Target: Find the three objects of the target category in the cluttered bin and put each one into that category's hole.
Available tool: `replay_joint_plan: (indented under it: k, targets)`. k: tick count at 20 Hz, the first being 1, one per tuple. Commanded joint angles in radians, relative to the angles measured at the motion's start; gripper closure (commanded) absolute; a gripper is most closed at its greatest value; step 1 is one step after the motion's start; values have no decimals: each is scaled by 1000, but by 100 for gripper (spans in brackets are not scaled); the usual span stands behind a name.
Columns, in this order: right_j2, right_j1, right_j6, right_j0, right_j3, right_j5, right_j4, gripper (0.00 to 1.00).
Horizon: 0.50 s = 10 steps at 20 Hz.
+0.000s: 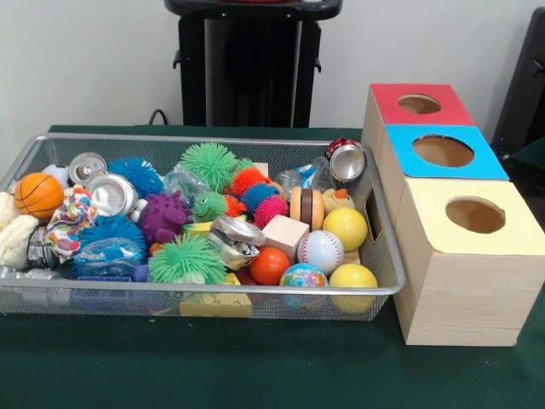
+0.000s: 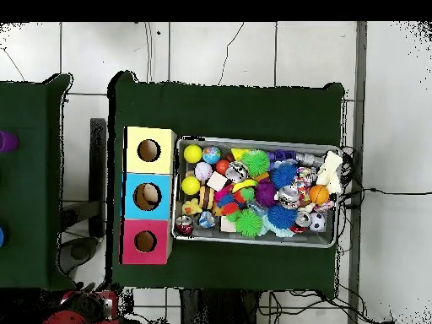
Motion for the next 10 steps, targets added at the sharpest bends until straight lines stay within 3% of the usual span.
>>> replay_joint_plan:
  k: [1,7,10]
  targets:
    - [-52,14,402,25,-4,143,68,0]
    - [-68,21,360,8,-28,154,62,0]
    - [-82,43,353,-11,-5,113,51,0]
